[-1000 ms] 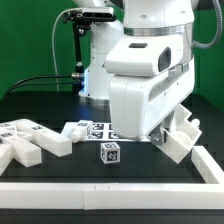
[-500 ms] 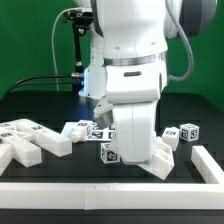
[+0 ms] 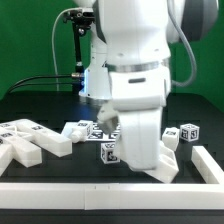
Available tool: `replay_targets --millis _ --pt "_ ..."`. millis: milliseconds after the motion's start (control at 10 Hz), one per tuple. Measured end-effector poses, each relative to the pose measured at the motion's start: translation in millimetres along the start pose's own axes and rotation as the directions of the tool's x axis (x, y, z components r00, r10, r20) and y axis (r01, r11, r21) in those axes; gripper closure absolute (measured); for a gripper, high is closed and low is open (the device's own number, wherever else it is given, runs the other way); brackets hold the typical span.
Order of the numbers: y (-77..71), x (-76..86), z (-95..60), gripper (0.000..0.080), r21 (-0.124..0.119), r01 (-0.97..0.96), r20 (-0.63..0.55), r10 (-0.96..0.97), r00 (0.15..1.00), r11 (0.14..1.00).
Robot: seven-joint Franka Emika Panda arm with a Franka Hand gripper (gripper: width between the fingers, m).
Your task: Assemble chair
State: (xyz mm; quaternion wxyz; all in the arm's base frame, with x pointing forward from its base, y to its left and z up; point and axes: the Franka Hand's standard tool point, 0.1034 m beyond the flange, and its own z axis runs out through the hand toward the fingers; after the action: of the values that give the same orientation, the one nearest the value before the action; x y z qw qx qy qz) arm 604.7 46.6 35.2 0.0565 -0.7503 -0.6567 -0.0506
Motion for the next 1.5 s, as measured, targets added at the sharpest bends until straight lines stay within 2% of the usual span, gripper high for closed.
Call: replay_targets --millis 100,200,300,600,800,900,1200,1300,1500 --pt "4.8 13.7 6.1 0.0774 -0.012 0.039 -0.017 -0.039 0.999 0.999" --pt "9.2 21.0 6.7 0.0774 -0.055 0.044 -0.023 -0.046 0.999 0.998" --pt "6.5 17.9 8.2 0.0774 -0.044 0.038 -0.022 -0.039 0.999 0.998" --pt "6.1 19.8 8.7 0.0774 -0.041 0.037 -0.024 -0.038 0.999 0.998" --pt "10.1 41.8 6.6 0.0774 -0.050 0.020 -0.045 -0.022 0.999 0.999" --pt "10.4 46.0 6.9 0.0774 -0.051 0.023 -0.041 -0.026 0.999 0.998" --pt "10.1 42.3 10.5 0.0774 -0.056 0.036 -0.028 -0.038 0.999 0.998" --pt "11.5 41.1 10.9 0.0774 -0.064 0.032 -0.028 -0.034 0.999 0.997" --pt "10.5 40.8 11.6 0.0767 -0.060 0.031 -0.027 -0.033 0.999 0.998"
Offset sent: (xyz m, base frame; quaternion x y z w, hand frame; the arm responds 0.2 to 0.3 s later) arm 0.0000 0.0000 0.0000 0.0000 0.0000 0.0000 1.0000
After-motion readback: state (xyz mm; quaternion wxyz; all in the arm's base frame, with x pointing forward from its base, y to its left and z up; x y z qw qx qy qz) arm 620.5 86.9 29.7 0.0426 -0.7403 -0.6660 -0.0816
